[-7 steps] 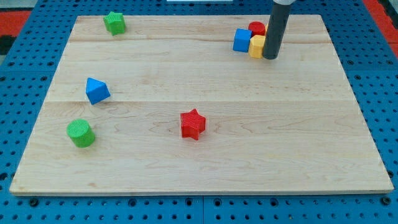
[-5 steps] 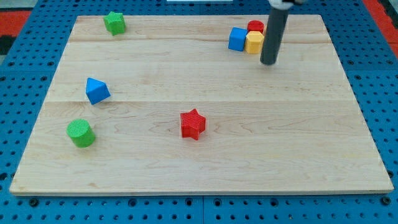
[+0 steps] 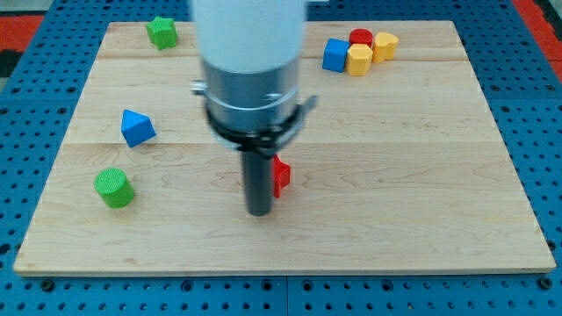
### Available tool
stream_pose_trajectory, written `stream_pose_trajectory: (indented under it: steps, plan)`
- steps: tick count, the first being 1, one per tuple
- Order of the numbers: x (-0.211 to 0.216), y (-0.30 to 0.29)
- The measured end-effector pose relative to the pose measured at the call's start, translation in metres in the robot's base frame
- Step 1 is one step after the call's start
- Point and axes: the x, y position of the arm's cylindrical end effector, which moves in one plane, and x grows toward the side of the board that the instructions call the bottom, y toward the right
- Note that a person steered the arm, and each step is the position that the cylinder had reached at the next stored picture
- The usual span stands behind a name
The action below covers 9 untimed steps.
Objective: Move red star towards yellow hexagon
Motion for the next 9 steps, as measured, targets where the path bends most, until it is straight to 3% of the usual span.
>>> stream_pose_trajectory:
  steps: [3, 4, 6, 7, 9]
  plan:
    - [-0.069, 0.099]
    - [-0.107, 0.101]
    - [-0.077, 0.081]
    - [-0.074, 0.042]
    - [-0.118, 0.058]
